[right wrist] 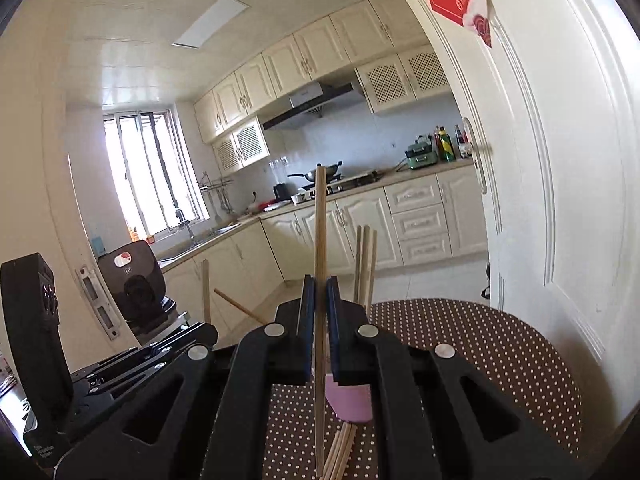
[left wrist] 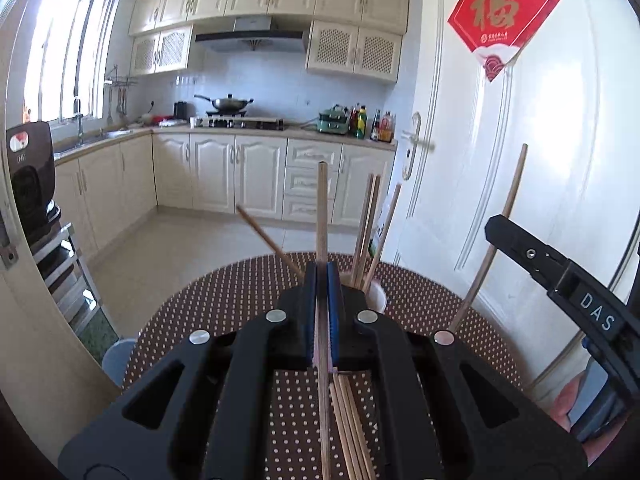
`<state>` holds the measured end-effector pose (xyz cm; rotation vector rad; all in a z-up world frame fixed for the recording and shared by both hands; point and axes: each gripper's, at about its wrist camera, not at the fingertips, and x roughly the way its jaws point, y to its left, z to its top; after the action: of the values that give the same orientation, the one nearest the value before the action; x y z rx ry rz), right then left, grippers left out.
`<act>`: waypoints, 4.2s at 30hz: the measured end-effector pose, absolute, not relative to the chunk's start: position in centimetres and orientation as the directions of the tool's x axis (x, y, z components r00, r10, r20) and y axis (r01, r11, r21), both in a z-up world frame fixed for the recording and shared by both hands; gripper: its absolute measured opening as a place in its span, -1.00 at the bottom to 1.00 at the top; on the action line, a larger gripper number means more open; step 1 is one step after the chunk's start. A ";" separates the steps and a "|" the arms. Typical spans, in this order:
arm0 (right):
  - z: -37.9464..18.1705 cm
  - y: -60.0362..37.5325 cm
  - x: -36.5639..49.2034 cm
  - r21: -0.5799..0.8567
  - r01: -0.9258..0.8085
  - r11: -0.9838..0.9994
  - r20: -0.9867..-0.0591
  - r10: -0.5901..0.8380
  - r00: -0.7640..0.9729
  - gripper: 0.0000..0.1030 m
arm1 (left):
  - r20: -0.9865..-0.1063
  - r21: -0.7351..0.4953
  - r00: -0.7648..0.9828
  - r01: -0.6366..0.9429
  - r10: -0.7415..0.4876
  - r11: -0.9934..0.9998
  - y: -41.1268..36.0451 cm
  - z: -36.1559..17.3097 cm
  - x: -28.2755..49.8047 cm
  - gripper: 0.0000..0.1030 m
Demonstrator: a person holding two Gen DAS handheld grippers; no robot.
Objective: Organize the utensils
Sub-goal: 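Lower both chopsticks into the pink cup with both tools, then open both tools to release the chopsticks inside the cup, then withdraw both tools from the cup back toward the chopstick row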
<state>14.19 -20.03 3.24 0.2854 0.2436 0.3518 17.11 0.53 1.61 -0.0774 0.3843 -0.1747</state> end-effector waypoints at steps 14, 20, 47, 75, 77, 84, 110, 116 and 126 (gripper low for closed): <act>6.9 -19.9 15.3 0.277 -0.289 0.916 -0.057 0.316 0.947 -0.90 | -0.238 -0.140 0.961 0.110 -0.141 0.984 0.1 6.6 18.9 -0.89; 7.4 -20.0 16.4 0.252 -0.267 0.930 -0.025 0.282 0.959 -0.90 | -0.181 -0.167 0.980 0.057 -0.088 0.984 -0.4 7.9 20.2 -0.88; 2.2 -20.2 24.5 0.290 -0.231 0.929 -0.145 0.282 0.949 -0.90 | -0.218 -0.213 0.976 -0.037 -0.011 0.976 -2.0 3.2 30.0 -0.88; -1.1 -20.0 24.9 0.318 -0.232 0.919 -0.275 0.323 0.906 -0.81 | -0.317 -0.154 0.947 0.002 -0.052 0.988 -2.3 -2.2 30.7 -0.86; -1.0 -20.3 24.9 0.335 -0.232 0.913 -0.280 0.331 0.901 -0.66 | -0.324 -0.141 0.944 0.022 -0.067 0.990 -2.4 -2.1 30.6 -0.86; -1.0 -20.8 23.5 0.323 -0.222 0.920 -0.286 0.318 0.904 -0.28 | -0.347 -0.128 0.931 0.074 -0.114 0.989 -2.2 -1.4 29.1 -0.86; -1.6 -22.1 17.9 0.287 -0.175 0.942 -0.356 0.275 0.893 0.41 | -0.380 -0.056 0.918 0.098 -0.112 0.994 -1.2 -2.8 21.0 -0.03; -2.3 -22.2 16.9 0.265 -0.156 0.951 -0.392 0.254 0.884 0.54 | -0.401 -0.045 0.912 0.080 -0.092 0.996 -0.3 -3.7 19.9 0.05; -4.9 -22.4 15.5 0.216 -0.114 0.970 -0.510 0.212 0.834 0.70 | -0.486 -0.056 0.873 0.027 -0.050 0.998 1.7 -6.7 19.3 0.11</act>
<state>15.50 -22.45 -4.92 0.1796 0.5590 0.1737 19.32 1.73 -6.74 -0.0478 0.5084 -0.0403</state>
